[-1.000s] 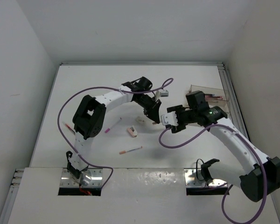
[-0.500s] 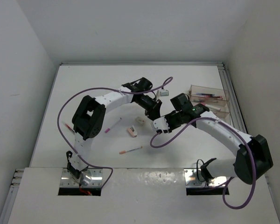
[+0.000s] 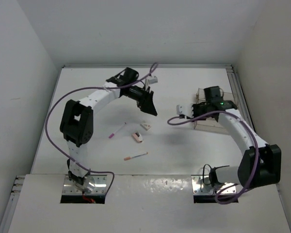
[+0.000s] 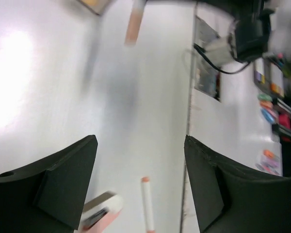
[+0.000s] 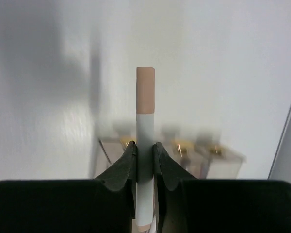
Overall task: Sort the stationery into containers
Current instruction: Place the stationery into the container
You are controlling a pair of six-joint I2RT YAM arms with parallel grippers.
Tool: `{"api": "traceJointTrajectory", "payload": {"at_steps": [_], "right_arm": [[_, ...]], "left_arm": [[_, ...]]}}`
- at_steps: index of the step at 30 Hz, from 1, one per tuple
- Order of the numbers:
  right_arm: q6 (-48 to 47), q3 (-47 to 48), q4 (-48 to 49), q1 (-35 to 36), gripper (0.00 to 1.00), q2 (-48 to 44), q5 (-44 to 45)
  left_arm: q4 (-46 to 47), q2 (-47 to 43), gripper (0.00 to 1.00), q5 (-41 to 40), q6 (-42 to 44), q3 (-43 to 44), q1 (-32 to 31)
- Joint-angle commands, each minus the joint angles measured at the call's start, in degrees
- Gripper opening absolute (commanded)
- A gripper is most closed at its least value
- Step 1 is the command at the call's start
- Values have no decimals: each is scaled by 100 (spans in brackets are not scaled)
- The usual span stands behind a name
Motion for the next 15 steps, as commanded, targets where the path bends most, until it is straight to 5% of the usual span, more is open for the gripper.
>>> {"api": "traceJointTrajectory", "payload": {"at_steps": [1,6,15], "right_arm": [[-296,448,-121,-987,0,-41,-430],[-806,1027,-315,-2261,0,662,-720],[-1563,1503,-342,-3011,1,1708,-598]], "left_arm": [[-21,-486,79,-104,289,94,597],[-399,-547,79,-254,738,129,906],[-339,-1075,83,-1088,958,-609,1363]]}}
